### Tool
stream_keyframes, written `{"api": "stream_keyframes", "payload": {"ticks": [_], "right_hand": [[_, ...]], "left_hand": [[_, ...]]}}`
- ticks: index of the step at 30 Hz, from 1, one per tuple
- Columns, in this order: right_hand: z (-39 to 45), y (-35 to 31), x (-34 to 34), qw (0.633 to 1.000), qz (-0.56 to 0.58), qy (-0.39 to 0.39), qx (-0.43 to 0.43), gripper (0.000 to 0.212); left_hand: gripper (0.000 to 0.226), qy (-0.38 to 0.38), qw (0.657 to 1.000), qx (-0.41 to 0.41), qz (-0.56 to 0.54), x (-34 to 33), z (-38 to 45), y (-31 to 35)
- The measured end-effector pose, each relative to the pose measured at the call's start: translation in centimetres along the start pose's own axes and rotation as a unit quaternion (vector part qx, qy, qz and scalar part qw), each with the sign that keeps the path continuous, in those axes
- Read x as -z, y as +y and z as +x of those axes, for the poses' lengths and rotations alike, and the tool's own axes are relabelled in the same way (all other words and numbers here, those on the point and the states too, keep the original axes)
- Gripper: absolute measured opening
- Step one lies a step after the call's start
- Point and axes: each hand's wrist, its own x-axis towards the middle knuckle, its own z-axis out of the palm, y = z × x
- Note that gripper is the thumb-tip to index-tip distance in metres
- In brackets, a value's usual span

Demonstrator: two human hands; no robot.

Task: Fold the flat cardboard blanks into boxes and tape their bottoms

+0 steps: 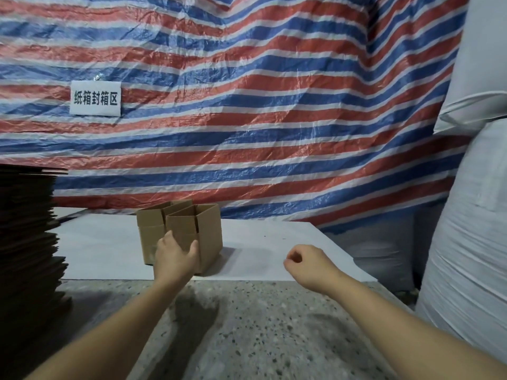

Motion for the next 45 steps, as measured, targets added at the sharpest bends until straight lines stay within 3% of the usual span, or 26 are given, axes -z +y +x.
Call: {"api": "stream_keyframes", "payload": {"ticks": [6, 10, 15, 19, 23, 26, 31, 35, 39, 41, 45], "right_hand": [[-7.7, 0.0, 4.0, 0.997, -0.067, -0.04, -0.005, 0.028], [-12.2, -0.8, 4.8, 0.997, -0.061, -0.056, -0.002, 0.027], [-16.9, -3.5, 4.0, 0.999, 0.004, -0.042, 0.018, 0.025], [-19.4, -6.5, 2.5, 0.988, 0.151, -0.013, 0.01, 0.032], [-21.6, -9.2, 1.2, 0.96, 0.279, -0.006, -0.029, 0.04], [-22.7, -10.6, 0.3, 0.953, 0.3, -0.003, -0.032, 0.043], [-23.8, -11.3, -1.1, 0.952, 0.307, 0.001, -0.017, 0.043], [-23.8, -11.6, -1.4, 0.954, 0.301, 0.011, 0.004, 0.041], [-22.8, -13.6, -0.9, 0.954, 0.292, 0.025, 0.06, 0.028], [-22.1, -15.2, -0.6, 0.951, 0.293, 0.028, 0.096, 0.021], [-20.0, -18.4, -0.5, 0.946, 0.274, 0.035, 0.168, 0.037]], "left_hand": [[0.056, -0.099, 0.994, -0.036, 0.013, 5.9, -7.0, 2.7], [0.008, -0.12, 0.988, -0.095, -0.013, 10.0, -12.8, 4.5], [0.031, -0.14, 0.978, -0.155, -0.02, 15.0, -19.3, 5.7], [0.057, -0.174, 0.974, -0.133, -0.054, 17.3, -22.2, 5.8], [0.063, -0.176, 0.978, -0.101, -0.057, 19.8, -24.5, 5.6], [0.064, -0.154, 0.981, -0.118, -0.017, 21.1, -25.3, 5.0], [0.055, -0.215, 0.968, -0.109, -0.071, 21.9, -25.9, 4.0], [0.039, -0.128, 0.975, -0.178, -0.025, 24.0, -23.8, 4.6], [0.024, 0.059, 0.956, -0.269, 0.096, 29.3, -17.2, 6.2], [0.033, 0.133, 0.925, -0.302, 0.19, 32.2, -13.4, 6.2], [0.052, 0.139, 0.901, -0.231, 0.341, 36.6, -7.0, 5.4]]}}
